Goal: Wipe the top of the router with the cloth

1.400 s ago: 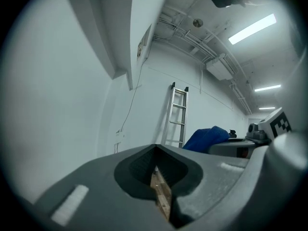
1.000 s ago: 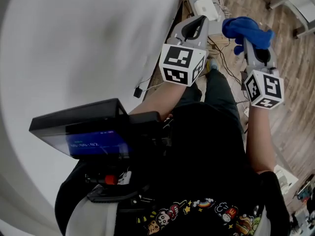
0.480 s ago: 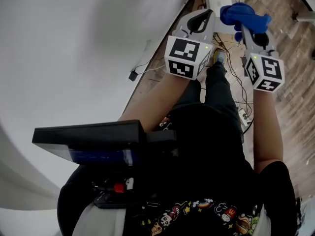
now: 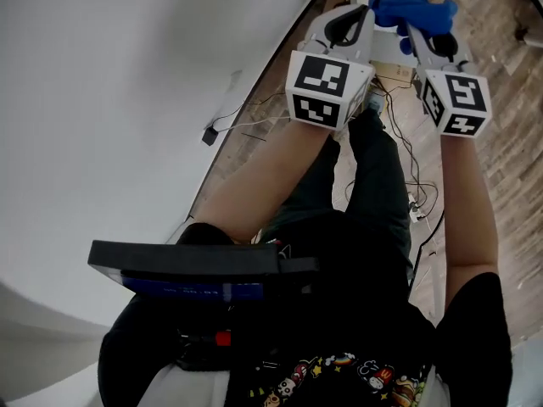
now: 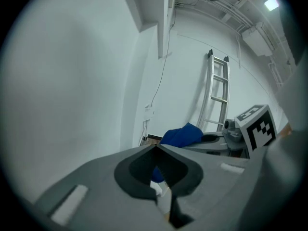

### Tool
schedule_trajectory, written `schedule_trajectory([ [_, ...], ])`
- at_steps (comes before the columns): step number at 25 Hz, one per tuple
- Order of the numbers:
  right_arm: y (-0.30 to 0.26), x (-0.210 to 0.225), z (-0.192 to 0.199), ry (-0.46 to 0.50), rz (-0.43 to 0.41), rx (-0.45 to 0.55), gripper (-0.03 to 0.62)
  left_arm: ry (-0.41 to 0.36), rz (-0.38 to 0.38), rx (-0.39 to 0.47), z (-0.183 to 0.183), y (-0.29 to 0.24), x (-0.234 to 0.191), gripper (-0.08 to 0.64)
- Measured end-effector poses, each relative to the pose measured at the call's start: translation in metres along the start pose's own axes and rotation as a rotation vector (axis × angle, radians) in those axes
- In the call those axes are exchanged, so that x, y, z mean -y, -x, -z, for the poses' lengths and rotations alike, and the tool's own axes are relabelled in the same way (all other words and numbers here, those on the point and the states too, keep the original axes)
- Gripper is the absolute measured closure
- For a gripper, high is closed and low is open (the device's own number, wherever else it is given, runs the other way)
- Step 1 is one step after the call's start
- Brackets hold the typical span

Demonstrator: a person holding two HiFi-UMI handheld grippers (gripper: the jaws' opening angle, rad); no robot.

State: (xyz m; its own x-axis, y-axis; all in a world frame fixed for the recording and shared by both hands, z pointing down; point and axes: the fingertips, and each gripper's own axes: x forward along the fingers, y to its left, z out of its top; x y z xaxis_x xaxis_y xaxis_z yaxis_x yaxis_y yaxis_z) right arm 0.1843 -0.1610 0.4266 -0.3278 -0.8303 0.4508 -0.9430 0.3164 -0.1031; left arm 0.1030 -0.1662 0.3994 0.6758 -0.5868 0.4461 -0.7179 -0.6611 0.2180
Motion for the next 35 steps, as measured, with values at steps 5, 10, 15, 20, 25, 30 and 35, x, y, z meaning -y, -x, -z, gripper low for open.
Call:
schedule_trajectory([
  [5,-0.071,0.024,0.043,0.025,-0.050,-0.036,0.485,0.027,-0.018,-0.048,0.048,-0.048,-0.035,0.558],
  [10,-0.131,0.048,0.069,0.051,-0.102,-0.094,0.485,0.084,-0.031,-0.053,0.070,-0.086,-0.052,0.558],
  [15,-0.181,0.060,0.117,0.089,-0.165,-0.148,0.485,0.114,-0.063,-0.058,0.102,-0.122,-0.071,0.560],
  [20,-0.211,0.070,0.149,0.103,-0.213,-0.178,0.485,0.168,-0.118,-0.064,0.132,-0.152,-0.092,0.560],
  [25,-0.223,0.068,0.169,0.134,-0.271,-0.213,0.485,0.211,-0.165,-0.093,0.156,-0.169,-0.105,0.560],
  [30,-0.237,0.066,0.183,0.182,-0.329,-0.258,0.485,0.228,-0.182,-0.099,0.168,-0.170,-0.106,0.559],
  [35,-0.239,0.063,0.212,0.215,-0.366,-0.331,0.486,0.236,-0.189,-0.106,0.178,-0.162,-0.103,0.560],
])
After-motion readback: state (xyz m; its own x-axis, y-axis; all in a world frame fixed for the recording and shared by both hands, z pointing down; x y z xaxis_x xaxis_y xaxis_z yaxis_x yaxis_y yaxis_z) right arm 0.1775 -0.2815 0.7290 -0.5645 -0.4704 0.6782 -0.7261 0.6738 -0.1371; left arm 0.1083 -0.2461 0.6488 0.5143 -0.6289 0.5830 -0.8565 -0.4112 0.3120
